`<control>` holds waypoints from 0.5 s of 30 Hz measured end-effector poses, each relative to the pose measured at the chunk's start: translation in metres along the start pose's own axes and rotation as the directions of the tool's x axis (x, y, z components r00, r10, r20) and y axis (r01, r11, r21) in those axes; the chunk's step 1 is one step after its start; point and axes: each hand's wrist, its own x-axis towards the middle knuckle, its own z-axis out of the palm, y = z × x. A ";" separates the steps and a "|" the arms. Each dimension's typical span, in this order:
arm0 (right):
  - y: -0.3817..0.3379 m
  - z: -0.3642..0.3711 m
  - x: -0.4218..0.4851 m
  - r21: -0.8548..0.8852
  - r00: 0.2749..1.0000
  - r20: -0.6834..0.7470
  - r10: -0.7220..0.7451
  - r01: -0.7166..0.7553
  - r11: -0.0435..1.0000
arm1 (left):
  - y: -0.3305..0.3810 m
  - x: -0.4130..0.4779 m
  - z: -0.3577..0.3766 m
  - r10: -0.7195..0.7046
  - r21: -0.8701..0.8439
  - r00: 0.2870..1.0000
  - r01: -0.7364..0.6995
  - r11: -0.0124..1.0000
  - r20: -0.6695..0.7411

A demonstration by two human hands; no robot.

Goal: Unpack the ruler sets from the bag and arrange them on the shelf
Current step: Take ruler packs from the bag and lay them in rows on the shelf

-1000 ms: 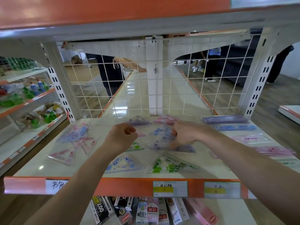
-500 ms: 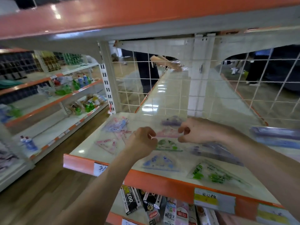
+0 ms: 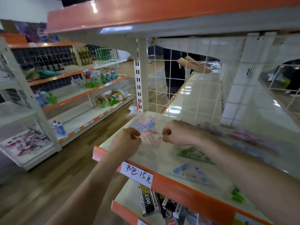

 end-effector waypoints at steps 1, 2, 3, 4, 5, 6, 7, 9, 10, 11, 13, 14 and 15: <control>-0.004 0.002 0.009 -0.004 1.000 -0.014 -0.013 0.013 1.000 | -0.002 0.002 -0.001 -0.003 0.003 1.000 0.003 1.000 -0.004; -0.007 0.004 0.020 -0.014 0.999 -0.028 -0.027 0.027 1.000 | -0.004 0.003 -0.003 -0.004 0.007 1.000 0.004 1.000 -0.008; -0.009 0.007 0.031 -0.025 0.998 -0.040 -0.042 0.041 0.999 | -0.007 0.005 -0.004 -0.007 0.008 1.000 0.007 1.000 -0.011; -0.011 0.011 0.042 -0.032 0.998 -0.048 -0.051 0.050 0.998 | -0.010 0.007 -0.005 -0.013 0.003 1.000 0.013 1.000 -0.012; -0.014 0.015 0.053 -0.039 0.997 -0.055 -0.056 0.054 0.998 | -0.012 0.008 -0.006 -0.020 -0.006 1.000 0.020 1.000 -0.014; -0.016 0.018 0.062 -0.056 0.996 -0.060 -0.064 0.061 0.997 | -0.015 0.010 -0.006 -0.025 -0.016 1.000 0.024 1.000 -0.019; -0.019 0.021 0.070 -0.080 0.995 -0.057 -0.078 0.073 0.994 | -0.018 0.011 -0.006 -0.026 -0.023 0.999 0.025 0.999 -0.025; -0.023 0.026 0.084 -0.110 0.994 -0.041 -0.105 0.100 0.989 | -0.022 0.013 -0.007 -0.023 -0.036 0.999 0.022 0.999 -0.035; -0.026 0.028 0.089 -0.119 0.993 -0.027 -0.112 0.108 0.987 | -0.024 0.014 -0.007 -0.021 -0.042 0.999 0.020 0.999 -0.037; -0.027 0.029 0.092 -0.132 0.993 -0.015 -0.115 0.112 0.985 | -0.025 0.015 -0.008 -0.020 -0.047 0.999 0.018 0.999 -0.040; -0.030 0.031 0.097 -0.151 0.995 0.008 -0.103 0.103 0.983 | -0.028 0.017 -0.010 -0.019 -0.049 0.999 0.017 0.999 -0.048; -0.030 0.031 0.098 -0.137 0.996 0.025 -0.088 0.091 0.986 | -0.029 0.017 -0.010 -0.019 -0.051 0.998 0.016 0.999 -0.053; -0.030 0.030 0.099 -0.107 0.996 0.043 -0.077 0.082 0.991 | -0.030 0.018 -0.011 -0.021 -0.055 0.998 0.018 0.998 -0.054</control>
